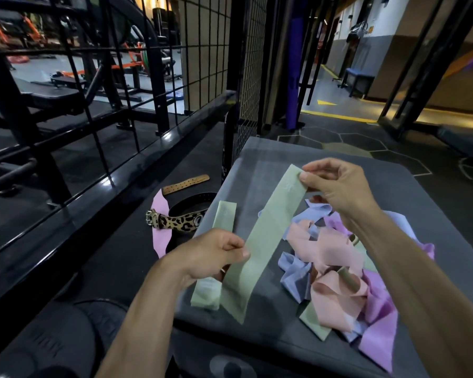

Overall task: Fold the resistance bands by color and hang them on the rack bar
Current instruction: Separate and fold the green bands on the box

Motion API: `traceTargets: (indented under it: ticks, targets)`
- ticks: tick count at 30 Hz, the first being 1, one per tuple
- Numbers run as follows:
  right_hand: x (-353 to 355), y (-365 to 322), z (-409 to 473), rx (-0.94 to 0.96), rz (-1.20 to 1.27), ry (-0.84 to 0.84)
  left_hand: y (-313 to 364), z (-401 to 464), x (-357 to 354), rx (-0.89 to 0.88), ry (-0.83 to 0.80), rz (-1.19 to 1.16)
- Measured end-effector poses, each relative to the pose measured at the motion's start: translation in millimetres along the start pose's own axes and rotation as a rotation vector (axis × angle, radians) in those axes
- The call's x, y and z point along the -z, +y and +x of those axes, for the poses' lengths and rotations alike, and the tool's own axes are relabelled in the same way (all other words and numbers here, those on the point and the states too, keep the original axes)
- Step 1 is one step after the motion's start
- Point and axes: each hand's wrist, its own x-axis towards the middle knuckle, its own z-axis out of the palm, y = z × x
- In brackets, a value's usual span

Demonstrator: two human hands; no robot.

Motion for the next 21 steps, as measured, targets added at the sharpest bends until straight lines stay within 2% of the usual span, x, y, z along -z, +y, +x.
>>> traceTargets:
  ticks: [4, 7, 14, 21]
  targets:
    - [-13.8, 10.0, 13.2, 0.081, -0.052, 0.033, -7.4, 1.3, 8.4, 0.126, 0.025, 0.145]
    - [-28.1, 25.0, 29.2, 0.065, -0.071, 0.016, -18.2, 4.9, 19.8, 0.218, 0.096, 0.16]
    - [-92.2, 66.6, 72.5, -0.019, -0.171, -0.158, -26.5, 11.6, 35.9, 0.395, 0.23, 0.314]
    - [-145.2, 104.2, 104.4, 0.044, -0.483, -0.291, -28.8, 36.6, 44.8, 0.521, 0.163, 0.371]
